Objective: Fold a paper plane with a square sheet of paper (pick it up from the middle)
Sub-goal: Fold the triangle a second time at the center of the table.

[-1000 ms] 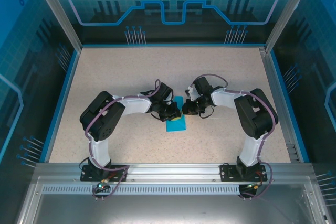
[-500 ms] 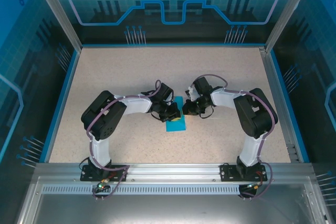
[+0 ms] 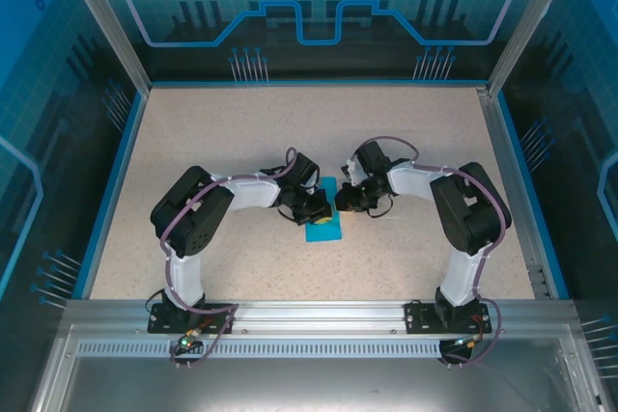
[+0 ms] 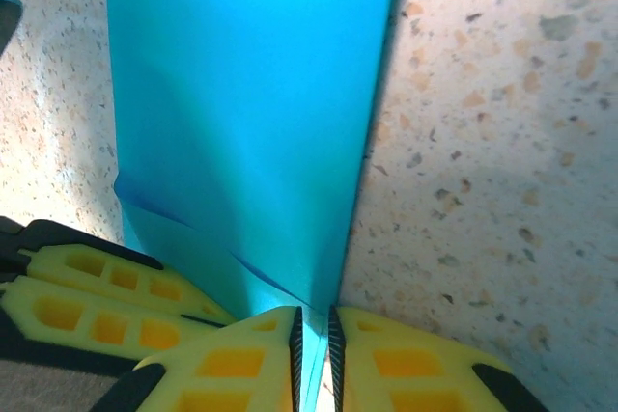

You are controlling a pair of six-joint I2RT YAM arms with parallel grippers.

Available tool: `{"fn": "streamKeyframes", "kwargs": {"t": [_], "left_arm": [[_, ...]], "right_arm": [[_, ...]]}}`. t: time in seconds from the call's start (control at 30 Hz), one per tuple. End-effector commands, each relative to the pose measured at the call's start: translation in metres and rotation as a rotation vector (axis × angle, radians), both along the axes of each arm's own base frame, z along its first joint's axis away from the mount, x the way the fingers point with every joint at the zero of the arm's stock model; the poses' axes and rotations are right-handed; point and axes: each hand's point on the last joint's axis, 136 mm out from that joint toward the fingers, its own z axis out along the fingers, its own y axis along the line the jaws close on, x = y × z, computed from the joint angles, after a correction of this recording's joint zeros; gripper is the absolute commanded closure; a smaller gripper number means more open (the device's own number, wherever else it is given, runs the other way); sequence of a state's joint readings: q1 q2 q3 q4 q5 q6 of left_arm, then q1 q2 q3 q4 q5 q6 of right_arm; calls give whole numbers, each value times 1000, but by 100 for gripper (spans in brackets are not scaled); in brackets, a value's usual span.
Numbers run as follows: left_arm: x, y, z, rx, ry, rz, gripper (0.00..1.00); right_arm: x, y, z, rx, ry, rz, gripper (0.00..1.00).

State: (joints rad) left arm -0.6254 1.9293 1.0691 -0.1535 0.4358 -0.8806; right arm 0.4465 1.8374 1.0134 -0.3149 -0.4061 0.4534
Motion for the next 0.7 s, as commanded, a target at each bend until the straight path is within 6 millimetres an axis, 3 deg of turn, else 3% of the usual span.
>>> {"fn": "streamKeyframes", "kwargs": {"t": [0.0, 0.27, 0.5, 0.67], "left_arm": [[-4, 2, -10, 27, 28, -23, 92], [-5, 2, -12, 30, 28, -25, 92], [-5, 3, -15, 35, 30, -21, 92], [-5, 3, -16, 36, 35, -12, 93]], "right_arm": [[-3, -3, 24, -18, -54, -22, 80], [-36, 1, 33, 7, -26, -18, 83], [-78, 13, 17, 26, 92, 12, 86], [-87, 15, 9, 12, 121, 22, 86]]}}
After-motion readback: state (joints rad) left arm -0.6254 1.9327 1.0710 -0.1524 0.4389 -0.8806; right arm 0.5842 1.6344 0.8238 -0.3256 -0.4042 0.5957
